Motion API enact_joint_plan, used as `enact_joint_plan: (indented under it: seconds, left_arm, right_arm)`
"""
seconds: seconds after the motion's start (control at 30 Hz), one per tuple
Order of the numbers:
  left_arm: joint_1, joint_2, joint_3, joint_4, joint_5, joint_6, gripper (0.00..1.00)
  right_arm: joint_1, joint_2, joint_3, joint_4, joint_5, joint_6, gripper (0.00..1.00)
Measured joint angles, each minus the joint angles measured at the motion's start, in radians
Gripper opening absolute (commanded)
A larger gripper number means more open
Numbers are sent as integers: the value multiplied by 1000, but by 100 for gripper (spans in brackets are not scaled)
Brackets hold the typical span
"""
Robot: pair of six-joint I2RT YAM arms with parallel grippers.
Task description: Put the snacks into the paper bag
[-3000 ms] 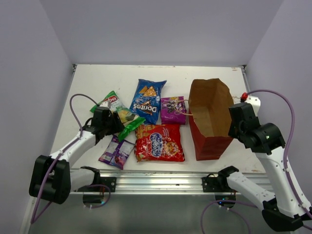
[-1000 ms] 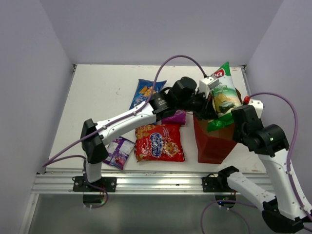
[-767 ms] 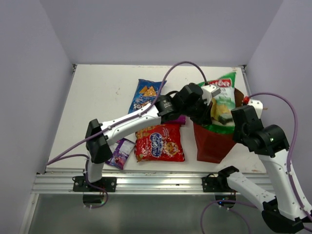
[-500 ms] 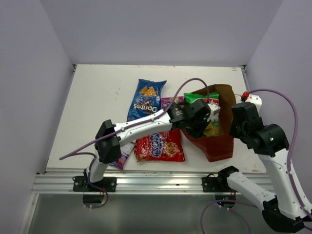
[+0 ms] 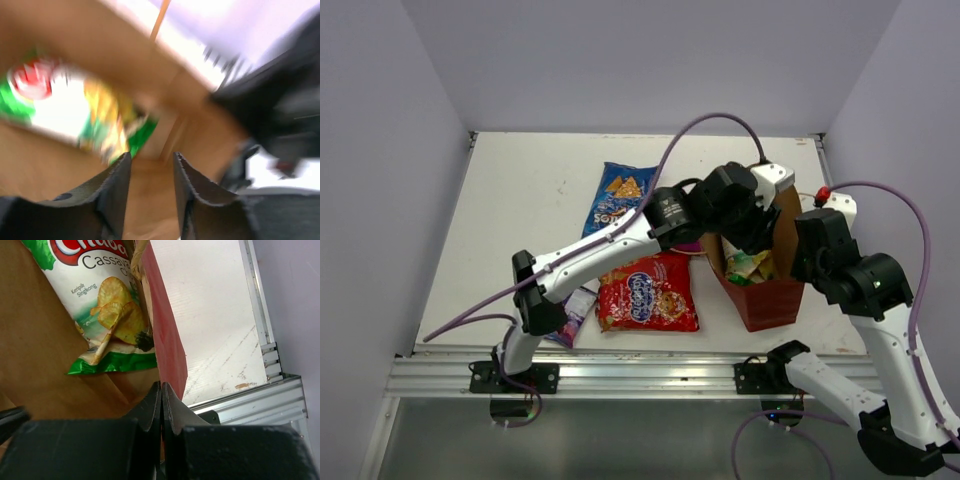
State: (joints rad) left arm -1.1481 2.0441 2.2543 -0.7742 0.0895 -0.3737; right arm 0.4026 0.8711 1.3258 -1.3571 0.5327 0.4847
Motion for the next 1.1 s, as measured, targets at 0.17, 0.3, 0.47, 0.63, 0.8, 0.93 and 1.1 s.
enact_joint_plan:
  seconds: [0.17,0.3,0.47,0.63,0.8,0.93,1.1]
  left_arm:
    - [0,-68,34,126,-31,-23,46]
    - [13,-214,-124,171,-154,-82,44]
    - [195,-511,-596,214,-258,-174,42]
    - [312,-652,-854,166,-382,-211,42]
    - [292,-747,-1022,182,-360,-267,50]
    - [292,-802,-1219,208,-290,-335,79]
    - [292,-818,-1403,224,-211,-402,85]
  right_arm:
    - [0,-2,-10,0,0,0,0]
    - [0,-9,-46,19,-5,0,0]
    - [0,-23,-93,61,-52,7,0]
    - [0,-18,-106,100,-88,16,0]
    - [-1,-3,-82,101,-102,18,0]
    - [-1,11,-37,92,-101,13,0]
    - [-1,8,-6,77,-97,9,0]
